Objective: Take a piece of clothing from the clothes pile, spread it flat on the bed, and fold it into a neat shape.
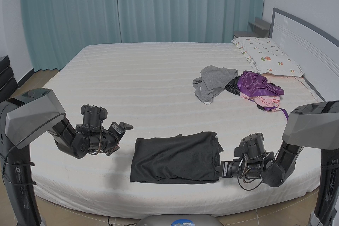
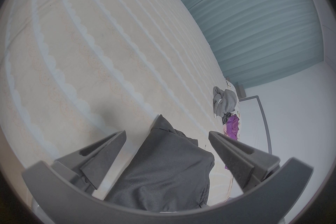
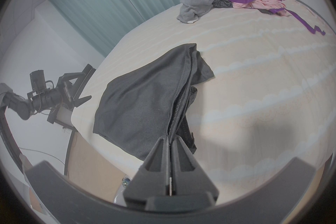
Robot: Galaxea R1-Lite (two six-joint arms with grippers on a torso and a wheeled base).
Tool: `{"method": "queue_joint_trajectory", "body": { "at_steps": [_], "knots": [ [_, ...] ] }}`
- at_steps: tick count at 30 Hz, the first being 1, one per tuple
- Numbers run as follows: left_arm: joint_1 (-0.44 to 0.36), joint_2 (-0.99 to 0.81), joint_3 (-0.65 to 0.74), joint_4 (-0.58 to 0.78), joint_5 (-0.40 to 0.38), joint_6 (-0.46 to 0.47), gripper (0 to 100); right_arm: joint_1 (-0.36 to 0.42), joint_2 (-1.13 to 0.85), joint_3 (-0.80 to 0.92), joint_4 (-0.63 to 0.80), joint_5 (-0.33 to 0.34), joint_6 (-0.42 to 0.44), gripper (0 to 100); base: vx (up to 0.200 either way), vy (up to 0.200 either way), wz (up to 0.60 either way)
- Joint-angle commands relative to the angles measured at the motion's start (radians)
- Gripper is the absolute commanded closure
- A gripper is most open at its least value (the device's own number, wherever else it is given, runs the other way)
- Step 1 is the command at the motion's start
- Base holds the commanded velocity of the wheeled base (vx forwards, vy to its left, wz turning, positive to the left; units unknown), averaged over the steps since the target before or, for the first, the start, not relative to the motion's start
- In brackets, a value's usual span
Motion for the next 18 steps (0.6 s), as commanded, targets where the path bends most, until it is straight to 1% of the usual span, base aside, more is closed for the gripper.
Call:
{"method": "queue_joint_trajectory", "body": {
  "at_steps": [1, 2, 4, 18],
  "knots": [
    [0.000, 0.001, 0.003, 0.001, 0.000, -0.001, 0, -0.011, -0.023, 0.022, 0.000, 0.000, -0.024, 100, 0.000, 0.000, 0.00],
    [0.000, 0.001, 0.003, -0.001, 0.000, -0.001, 0, -0.020, -0.029, 0.033, 0.000, 0.003, -0.054, 100, 0.000, 0.000, 0.00],
    [0.000, 0.001, 0.001, 0.001, 0.000, -0.001, 0, -0.034, -0.028, 0.039, 0.000, 0.003, -0.074, 100, 0.000, 0.000, 0.00],
    [0.000, 0.001, 0.003, 0.001, 0.000, -0.001, 0, -0.055, -0.023, 0.050, 0.001, 0.012, -0.080, 100, 0.000, 0.000, 0.00]
  ]
}}
